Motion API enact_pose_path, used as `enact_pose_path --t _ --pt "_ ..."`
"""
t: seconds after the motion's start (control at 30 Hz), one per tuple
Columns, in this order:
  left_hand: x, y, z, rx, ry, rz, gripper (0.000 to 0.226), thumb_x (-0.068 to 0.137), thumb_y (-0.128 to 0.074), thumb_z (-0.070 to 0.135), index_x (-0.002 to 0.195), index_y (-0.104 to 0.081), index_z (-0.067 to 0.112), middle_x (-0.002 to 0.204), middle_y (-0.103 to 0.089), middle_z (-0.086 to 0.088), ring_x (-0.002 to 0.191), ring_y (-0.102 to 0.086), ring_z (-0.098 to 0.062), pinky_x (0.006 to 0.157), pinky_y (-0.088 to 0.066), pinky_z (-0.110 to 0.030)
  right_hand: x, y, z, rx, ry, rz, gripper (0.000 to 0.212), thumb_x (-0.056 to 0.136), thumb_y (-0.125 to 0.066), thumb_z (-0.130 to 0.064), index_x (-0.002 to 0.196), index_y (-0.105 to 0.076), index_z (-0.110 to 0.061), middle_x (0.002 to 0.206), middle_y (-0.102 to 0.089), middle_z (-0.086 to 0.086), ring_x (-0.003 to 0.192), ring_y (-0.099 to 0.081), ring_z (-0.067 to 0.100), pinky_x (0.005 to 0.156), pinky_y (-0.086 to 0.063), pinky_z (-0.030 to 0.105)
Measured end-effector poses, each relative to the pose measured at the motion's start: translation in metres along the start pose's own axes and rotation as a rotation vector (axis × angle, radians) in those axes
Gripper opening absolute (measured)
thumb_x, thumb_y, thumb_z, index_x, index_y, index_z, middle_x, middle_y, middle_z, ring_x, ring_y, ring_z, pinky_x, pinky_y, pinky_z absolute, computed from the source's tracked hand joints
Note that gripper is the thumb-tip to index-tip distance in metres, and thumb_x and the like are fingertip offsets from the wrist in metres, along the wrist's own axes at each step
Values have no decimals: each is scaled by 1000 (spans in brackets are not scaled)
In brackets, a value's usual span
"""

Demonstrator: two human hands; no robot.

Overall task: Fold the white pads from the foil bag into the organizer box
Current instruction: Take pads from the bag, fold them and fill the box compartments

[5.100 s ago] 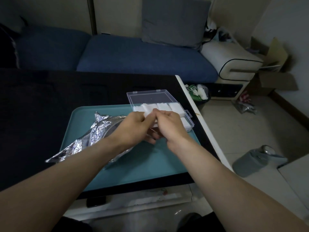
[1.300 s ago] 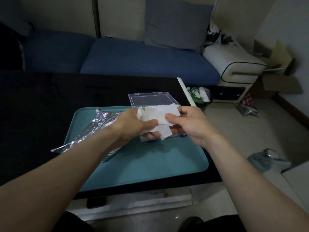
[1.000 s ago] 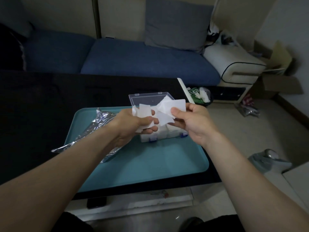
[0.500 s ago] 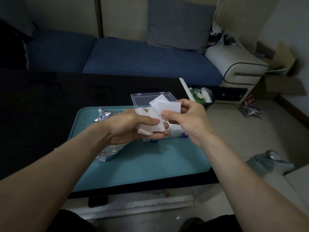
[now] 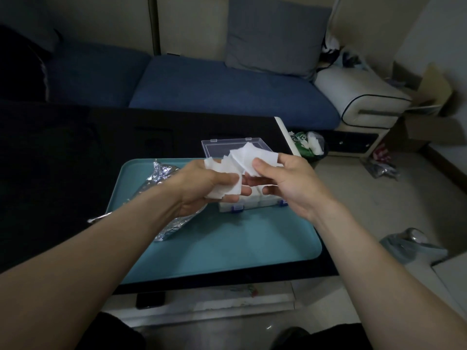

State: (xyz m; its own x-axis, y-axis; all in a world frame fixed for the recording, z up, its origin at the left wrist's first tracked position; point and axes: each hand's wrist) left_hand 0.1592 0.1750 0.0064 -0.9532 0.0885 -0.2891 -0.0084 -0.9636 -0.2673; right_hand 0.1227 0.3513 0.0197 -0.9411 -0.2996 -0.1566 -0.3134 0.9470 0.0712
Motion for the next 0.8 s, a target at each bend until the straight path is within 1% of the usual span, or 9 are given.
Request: enact_pose_path --t 0.1,0.17,0.27,0.37,0.43,0.5,0.57,0.63,0.8 --pt "1 -1 0 -14 3 38 27 94 -58 0 120 -61 -1 106 -73 -17 92 -73 -33 59 -59 -28 1 -1 -1 41 -16 69 15 93 -71 -21 106 -71 -15 91 -77 -3 83 -73 14 58 -51 22" --pt "1 -2 1 -59 -7 35 27 95 -56 3 121 -61 0 108 -73 -17 96 -72 -35 69 -62 -32 1 -3 2 16 -16 135 11 90 -74 -24 98 -73 -17 80 -74 -8 72 -68 7 58 -50 22" --pt "-2 -4 3 -121 -45 -6 28 94 -60 11 122 -63 4 112 -72 -17 101 -70 -36 80 -60 -36 2 -7 8 -34 1 176 9 88 -77 -27 91 -75 -19 77 -73 -9 65 -64 4 58 -49 22" --pt "-1 -4 3 -93 -89 54 24 94 -62 15 115 -65 5 108 -73 -16 95 -72 -33 77 -61 -34 1 -8 6 -65 47 178 8 90 -75 -23 86 -74 -16 75 -73 -6 65 -65 6 57 -50 22" --pt "2 -3 1 -42 -106 154 15 93 -63 10 106 -66 3 101 -75 -15 83 -74 -30 69 -61 -32 1 -7 5 -72 73 185 10 92 -72 -19 84 -73 -12 74 -71 -2 64 -64 8 56 -52 21" --pt "2 -1 0 29 -122 210 8 92 -65 6 99 -65 2 91 -74 -12 71 -74 -26 63 -60 -31 2 -3 3 -56 90 186 4 91 -73 -13 91 -72 -9 76 -72 1 64 -66 9 56 -54 21" --pt "1 0 0 143 -155 237 3 92 -65 4 93 -64 2 82 -73 -8 64 -73 -22 64 -60 -34 1 2 0 -9 86 180 17 86 -78 -10 99 -68 -7 78 -75 4 64 -69 12 57 -54 21" --pt "0 0 -1 230 -186 257 4 91 -66 4 88 -64 4 76 -72 -5 61 -72 -18 68 -60 -38 -1 9 -4 32 76 160 24 81 -81 -8 98 -65 -5 78 -76 6 66 -72 15 57 -55 21" --pt "3 1 -4 273 -195 256 3 92 -64 6 93 -64 3 83 -72 -12 60 -71 -22 68 -60 -41 -3 17 -7 25 33 17 15 77 -79 -4 89 -71 -3 80 -77 9 71 -75 22 55 -57 20"
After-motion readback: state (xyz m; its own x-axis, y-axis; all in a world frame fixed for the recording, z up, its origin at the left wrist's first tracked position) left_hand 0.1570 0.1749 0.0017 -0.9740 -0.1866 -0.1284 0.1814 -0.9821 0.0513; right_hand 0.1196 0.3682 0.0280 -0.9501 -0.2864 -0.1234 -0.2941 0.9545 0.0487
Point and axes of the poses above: each hand's wrist, its own x-axis towards the middle knuckle, its own y-axis out of the back of the hand, z = x × y
